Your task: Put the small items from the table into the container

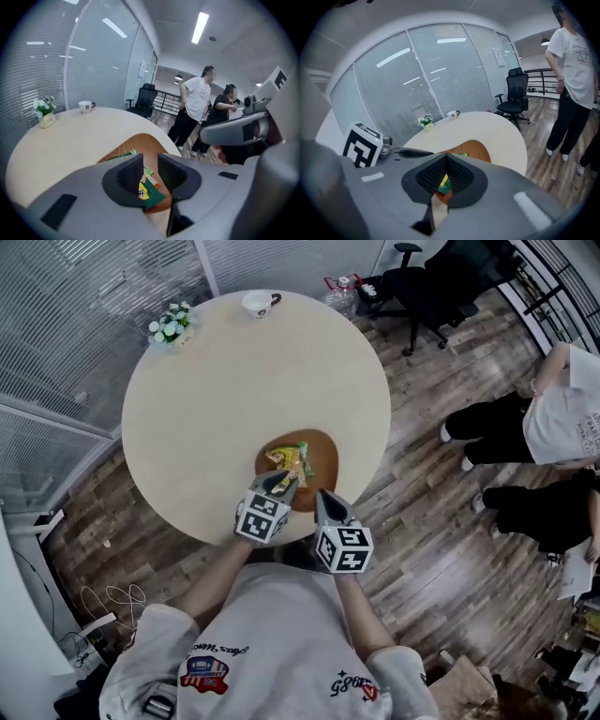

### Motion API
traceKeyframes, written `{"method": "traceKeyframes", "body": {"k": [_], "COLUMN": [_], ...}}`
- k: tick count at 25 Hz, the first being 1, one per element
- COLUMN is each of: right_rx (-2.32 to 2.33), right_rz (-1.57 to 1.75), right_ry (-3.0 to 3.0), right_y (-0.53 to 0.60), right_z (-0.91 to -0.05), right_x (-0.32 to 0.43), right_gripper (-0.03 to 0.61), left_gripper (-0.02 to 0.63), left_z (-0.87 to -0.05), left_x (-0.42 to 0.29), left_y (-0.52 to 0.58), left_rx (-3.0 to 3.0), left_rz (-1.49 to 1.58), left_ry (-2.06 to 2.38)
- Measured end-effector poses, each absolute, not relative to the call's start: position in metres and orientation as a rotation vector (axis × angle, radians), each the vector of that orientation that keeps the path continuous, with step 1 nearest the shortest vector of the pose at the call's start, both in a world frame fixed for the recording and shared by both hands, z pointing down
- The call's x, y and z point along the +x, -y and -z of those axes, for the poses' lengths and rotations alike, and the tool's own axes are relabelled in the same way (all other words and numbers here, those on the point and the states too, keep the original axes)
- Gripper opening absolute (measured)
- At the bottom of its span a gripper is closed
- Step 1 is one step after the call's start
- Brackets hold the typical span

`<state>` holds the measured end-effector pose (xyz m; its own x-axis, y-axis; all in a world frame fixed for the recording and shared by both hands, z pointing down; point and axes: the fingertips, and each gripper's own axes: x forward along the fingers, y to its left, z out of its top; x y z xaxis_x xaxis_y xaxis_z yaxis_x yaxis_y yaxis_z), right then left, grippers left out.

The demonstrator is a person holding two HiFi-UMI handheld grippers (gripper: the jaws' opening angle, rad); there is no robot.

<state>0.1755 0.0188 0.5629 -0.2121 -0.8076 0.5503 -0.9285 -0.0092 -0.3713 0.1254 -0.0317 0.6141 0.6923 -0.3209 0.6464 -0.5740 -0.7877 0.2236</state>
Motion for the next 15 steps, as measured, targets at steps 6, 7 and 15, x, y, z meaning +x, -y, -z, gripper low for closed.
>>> {"method": "traceKeyframes", "body": {"k": [6, 7, 15], "right_rx": [1.715, 1.686, 1.497], "right_rz": [-0.965, -0.951, -0.868], "right_ry": [2.212, 2.233, 2.324], "right_y": [0.005, 0.009, 0.032], "right_z": [-0.548, -0.547, -0.543], "right_x": [0.136, 0.126, 0.059], "right_gripper": [0.002, 0.002, 0.0], "left_gripper": [0.006, 0.006, 0.006], "left_z": [-0.561, -0.557, -0.556], "left_x": [0.071, 0.06, -0.006], "left_y": [0.04, 0.04, 0.046], "left_rx": [2.534, 2.529, 2.431], "left_rz": [-0.697, -0.678, -0.63], "left_ry": [0.941, 0.972, 1.13]}}
